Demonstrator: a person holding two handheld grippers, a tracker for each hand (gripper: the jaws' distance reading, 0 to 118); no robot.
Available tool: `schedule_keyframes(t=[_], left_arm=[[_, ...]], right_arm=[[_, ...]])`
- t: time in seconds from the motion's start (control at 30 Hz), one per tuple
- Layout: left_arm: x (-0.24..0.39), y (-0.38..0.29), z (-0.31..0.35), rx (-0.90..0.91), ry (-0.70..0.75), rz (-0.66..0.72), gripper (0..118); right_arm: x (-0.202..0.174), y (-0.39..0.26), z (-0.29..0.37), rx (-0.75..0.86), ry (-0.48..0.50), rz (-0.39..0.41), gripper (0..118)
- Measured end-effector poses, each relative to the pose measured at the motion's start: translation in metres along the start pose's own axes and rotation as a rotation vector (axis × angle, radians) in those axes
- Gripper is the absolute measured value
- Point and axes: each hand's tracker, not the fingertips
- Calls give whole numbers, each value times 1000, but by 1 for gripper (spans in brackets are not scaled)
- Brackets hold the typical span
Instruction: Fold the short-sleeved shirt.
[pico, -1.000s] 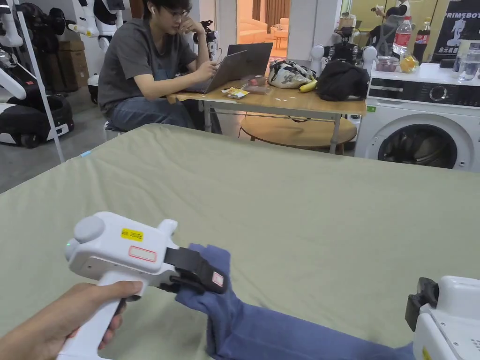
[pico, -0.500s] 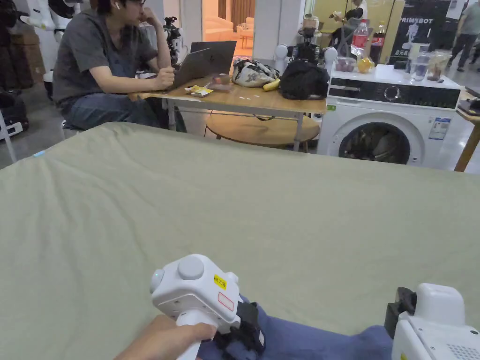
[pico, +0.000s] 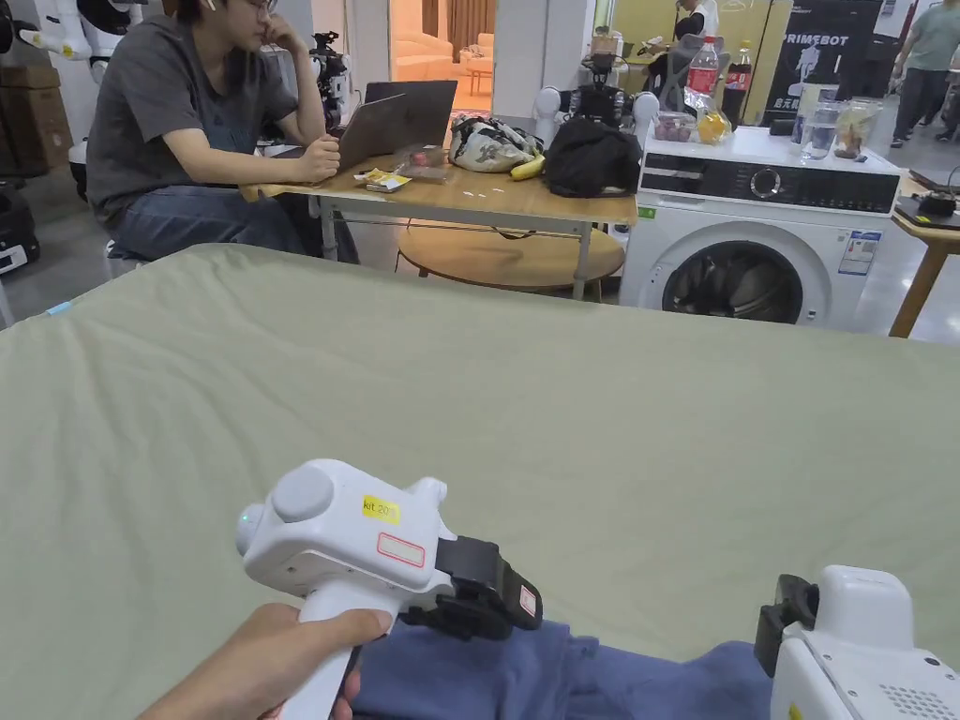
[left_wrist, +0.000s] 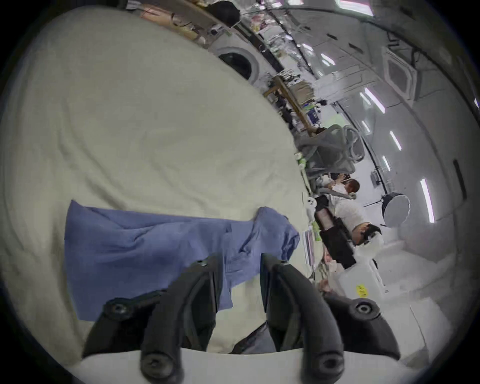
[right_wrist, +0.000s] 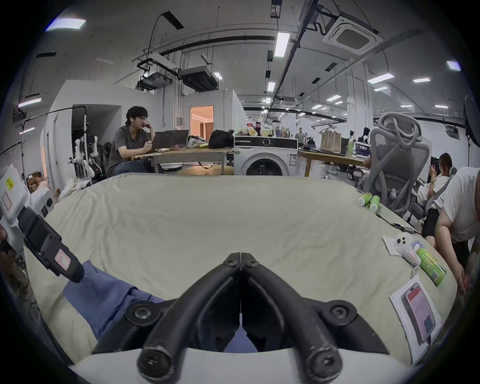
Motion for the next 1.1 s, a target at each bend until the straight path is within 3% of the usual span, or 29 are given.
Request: schedule_keyframes(t=[0.2,0.4,0.57,0.8,1.1], left_arm=[[-4,1,-12,-9,74,-14,24],[-28,-16,-67,-113,135,42,24],[-53,-28,-93,-59,-6,104,16],[-58,-31,-78,-37,-122,138,16],[-48,-27,-38,-8,-169,93,16]], right_arm=[[5,-1,1,-7,1,-23,0],[10,0,4,-2,-3,-36,0],[12,-1,6,-1,-7,-42,0],[14,-4,4,-13,-3,-67,0],[18,-2,9,-10,-9,-70,0]])
